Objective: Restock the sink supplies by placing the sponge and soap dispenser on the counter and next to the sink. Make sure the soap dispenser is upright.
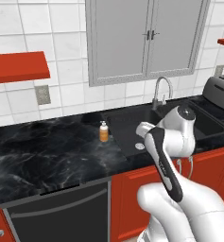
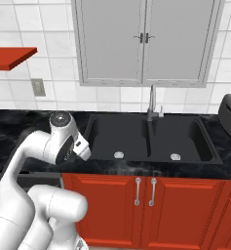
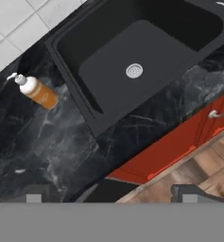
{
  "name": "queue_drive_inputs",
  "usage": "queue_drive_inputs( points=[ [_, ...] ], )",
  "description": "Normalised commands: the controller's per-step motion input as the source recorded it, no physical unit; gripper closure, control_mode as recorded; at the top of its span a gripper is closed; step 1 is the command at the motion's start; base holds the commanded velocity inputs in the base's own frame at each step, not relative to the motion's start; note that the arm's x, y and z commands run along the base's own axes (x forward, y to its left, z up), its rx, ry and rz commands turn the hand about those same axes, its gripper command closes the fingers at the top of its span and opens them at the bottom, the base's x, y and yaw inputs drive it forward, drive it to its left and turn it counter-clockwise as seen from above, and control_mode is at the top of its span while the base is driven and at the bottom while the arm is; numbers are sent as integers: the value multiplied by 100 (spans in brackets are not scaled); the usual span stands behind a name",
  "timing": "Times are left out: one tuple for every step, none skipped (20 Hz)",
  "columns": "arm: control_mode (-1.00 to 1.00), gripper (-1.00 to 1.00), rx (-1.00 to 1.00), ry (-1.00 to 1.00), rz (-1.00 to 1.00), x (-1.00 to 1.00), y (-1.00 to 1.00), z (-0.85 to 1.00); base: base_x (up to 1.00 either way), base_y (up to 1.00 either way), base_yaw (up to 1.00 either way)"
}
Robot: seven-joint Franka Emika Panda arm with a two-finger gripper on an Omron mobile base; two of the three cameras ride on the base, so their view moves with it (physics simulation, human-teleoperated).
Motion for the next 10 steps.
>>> queue_drive_inputs(
  points=[
    [-100, -100, -15, 0, 13, -20, 1, 0, 0, 0, 0],
    [-100, -100, -13, 8, 3, -3, 13, -1, 0, 0, 0],
    [-100, -100, -12, 15, 0, 0, 24, -15, 0, 0, 0],
    [-100, -100, -11, 17, 1, 0, 26, -24, 0, 0, 0],
    [-100, -100, -9, 10, 7, 0, 26, -21, 0, 0, 0],
    [-100, -100, 0, 0, 0, 0, 0, -1, 0, 0, 0],
    [-100, -100, -3, 0, 0, 0, 1, -1, 0, 0, 0],
    [-100, -100, 0, -8, 0, -27, 0, 0, 0, 0, 0],
    [-100, -100, 0, -16, 0, -50, -6, 0, 0, 0, 0],
    [100, -100, 0, 0, 0, 0, 0, 0, -89, -38, -14]
  ],
)
